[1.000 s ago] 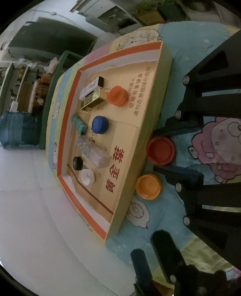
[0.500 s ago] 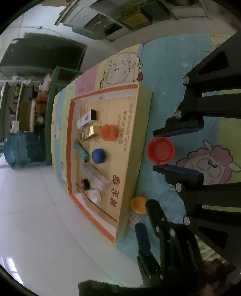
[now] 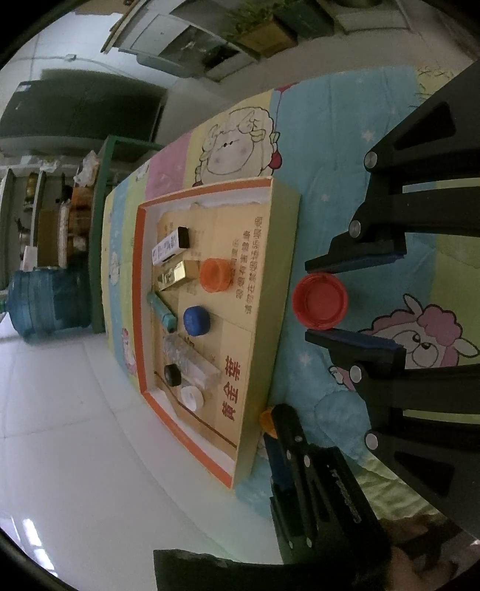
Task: Organize rigid objects
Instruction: 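Carry the orange cap and red cap over the box lid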
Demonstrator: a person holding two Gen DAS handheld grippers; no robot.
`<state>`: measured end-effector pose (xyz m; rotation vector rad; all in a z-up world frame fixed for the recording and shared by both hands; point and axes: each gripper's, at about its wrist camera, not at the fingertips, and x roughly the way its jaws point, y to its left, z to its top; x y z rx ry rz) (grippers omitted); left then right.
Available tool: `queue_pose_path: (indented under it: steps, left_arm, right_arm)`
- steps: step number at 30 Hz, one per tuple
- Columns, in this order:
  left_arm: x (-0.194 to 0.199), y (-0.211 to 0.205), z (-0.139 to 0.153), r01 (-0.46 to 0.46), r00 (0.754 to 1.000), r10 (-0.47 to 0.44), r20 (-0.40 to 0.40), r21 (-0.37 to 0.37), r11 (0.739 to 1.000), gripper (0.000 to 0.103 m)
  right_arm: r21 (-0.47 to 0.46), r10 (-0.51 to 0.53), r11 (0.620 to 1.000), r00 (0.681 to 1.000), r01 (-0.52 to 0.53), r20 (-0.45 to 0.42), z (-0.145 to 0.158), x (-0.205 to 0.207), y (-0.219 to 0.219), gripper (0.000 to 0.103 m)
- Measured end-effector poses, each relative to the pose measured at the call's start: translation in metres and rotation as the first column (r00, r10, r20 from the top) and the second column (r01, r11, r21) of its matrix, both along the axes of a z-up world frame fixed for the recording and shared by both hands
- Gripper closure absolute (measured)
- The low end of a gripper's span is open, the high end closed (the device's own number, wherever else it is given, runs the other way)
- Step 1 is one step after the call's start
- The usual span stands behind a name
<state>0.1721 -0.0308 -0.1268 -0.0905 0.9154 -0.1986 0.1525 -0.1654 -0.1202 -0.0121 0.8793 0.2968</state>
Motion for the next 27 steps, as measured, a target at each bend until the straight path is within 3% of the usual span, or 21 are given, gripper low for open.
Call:
queue_pose_path:
  steps: [12, 27]
  left_arm:
    - [-0.017, 0.002, 0.033, 0.026, 0.998, -0.024, 0.058, -0.036, 0.999, 0.073]
    - [-0.011, 0.016, 0.081, -0.003, 0.99, 0.007, 0.138, -0.032, 0.999, 0.073]
  right_arm:
    - [-0.003, 0.022, 1.0, 0.999, -0.021, 0.033, 0.016, -0.001, 0.009, 0.073]
    - [-0.041, 0.076, 0.997, 0.99, -0.072, 0.121, 0.061, 0.012, 0.023, 0.073]
